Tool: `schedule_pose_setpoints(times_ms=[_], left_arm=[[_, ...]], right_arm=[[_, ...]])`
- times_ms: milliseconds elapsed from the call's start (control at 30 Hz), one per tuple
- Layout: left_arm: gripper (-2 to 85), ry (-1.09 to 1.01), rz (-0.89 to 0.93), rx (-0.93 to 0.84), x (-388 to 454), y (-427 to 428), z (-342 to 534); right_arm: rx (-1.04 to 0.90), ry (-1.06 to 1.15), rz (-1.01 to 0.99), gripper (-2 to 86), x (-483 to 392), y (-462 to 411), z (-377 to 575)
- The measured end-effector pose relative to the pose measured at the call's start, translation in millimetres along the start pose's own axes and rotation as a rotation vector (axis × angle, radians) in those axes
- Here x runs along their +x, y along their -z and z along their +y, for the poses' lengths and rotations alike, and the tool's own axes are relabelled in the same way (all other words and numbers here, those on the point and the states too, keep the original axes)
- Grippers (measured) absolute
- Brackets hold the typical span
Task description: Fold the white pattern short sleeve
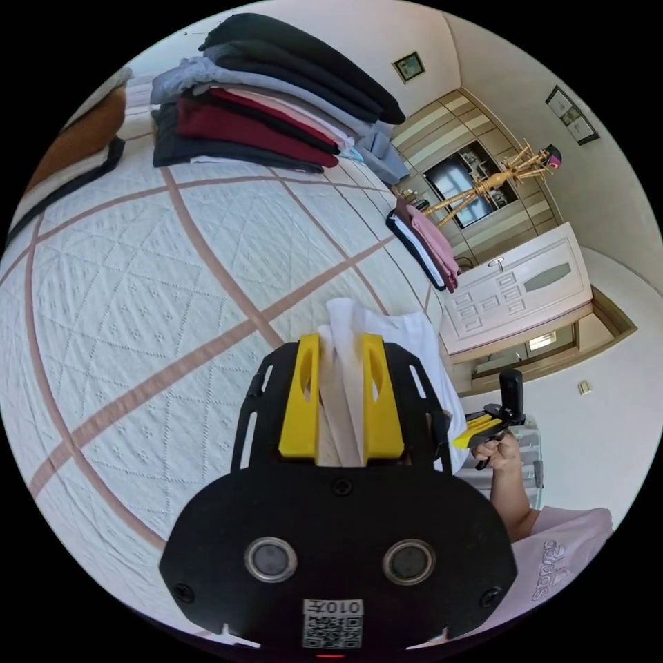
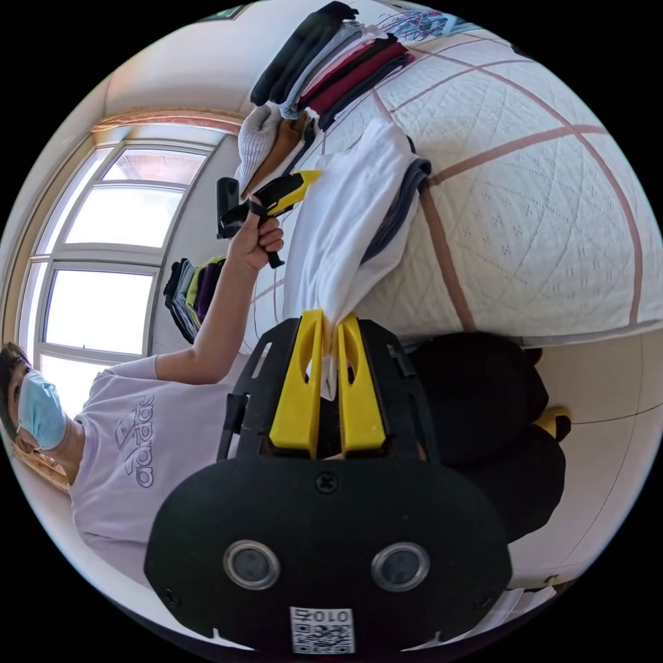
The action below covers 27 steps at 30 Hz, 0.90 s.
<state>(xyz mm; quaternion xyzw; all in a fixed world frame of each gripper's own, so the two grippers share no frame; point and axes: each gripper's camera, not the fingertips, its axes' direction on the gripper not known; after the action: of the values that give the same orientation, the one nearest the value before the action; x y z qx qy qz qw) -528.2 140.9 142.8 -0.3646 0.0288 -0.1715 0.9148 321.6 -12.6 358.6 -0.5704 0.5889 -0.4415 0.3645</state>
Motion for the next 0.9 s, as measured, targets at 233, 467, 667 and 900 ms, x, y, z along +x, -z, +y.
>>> schedule_pose_setpoints(times_ms=[233, 467, 667, 900], left_arm=[[3.2, 0.089, 0.145, 0.000, -26, -7, 0], [0.7, 0.075, 0.304, 0.041, -40, 11, 2], [0.4, 0.082, 0.311, 0.234, -38, 74, 32], [0.5, 0.263, 0.167, 0.364, -63, 83, 68]], right_arm=[[0.005, 0.006, -0.008, 5.3, -13, -11, 5], [0.021, -0.005, -0.016, 5.2, -18, -16, 12], [0.035, 0.097, 0.143, 5.2, -61, 30, -27], [0.100, 0.025, 0.611, 5.7, -74, 47, -99]])
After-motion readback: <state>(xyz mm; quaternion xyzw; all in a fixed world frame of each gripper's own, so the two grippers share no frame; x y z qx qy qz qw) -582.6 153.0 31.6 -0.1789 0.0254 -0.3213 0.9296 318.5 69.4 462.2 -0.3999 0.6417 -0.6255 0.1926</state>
